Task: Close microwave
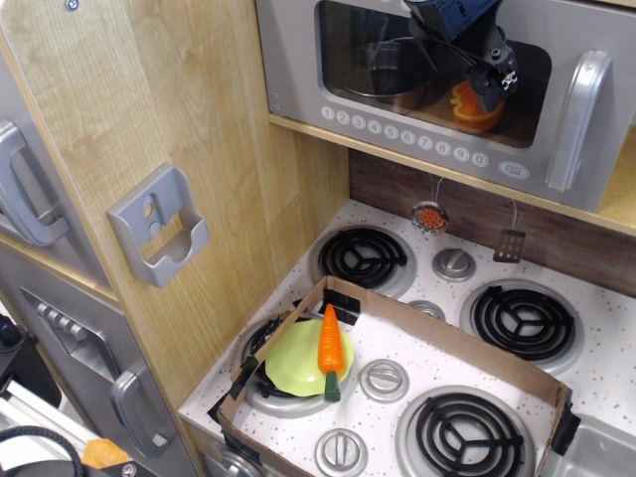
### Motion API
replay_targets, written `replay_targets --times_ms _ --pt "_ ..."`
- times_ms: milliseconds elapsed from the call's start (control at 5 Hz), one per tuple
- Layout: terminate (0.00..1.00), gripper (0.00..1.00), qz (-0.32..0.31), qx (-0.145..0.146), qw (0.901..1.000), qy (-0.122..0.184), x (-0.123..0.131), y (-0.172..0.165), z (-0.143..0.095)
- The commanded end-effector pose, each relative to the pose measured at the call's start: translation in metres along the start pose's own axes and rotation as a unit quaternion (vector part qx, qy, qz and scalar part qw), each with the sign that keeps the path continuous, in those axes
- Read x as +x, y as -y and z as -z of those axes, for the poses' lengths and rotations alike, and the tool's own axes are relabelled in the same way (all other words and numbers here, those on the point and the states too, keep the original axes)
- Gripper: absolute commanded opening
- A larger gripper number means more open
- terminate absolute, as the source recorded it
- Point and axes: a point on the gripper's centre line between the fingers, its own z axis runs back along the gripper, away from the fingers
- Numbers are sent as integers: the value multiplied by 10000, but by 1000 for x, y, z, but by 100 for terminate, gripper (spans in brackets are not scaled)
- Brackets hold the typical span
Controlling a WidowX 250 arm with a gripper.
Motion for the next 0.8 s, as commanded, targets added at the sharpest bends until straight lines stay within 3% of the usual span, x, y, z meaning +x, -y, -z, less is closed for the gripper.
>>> replay_targets --times_ms 0,400,600 --pt "0 100 160 168 9993 298 24 0 -18" --pt "0 100 160 168 9993 298 24 0 -18" --pt "100 100 160 168 9993 298 24 0 -18"
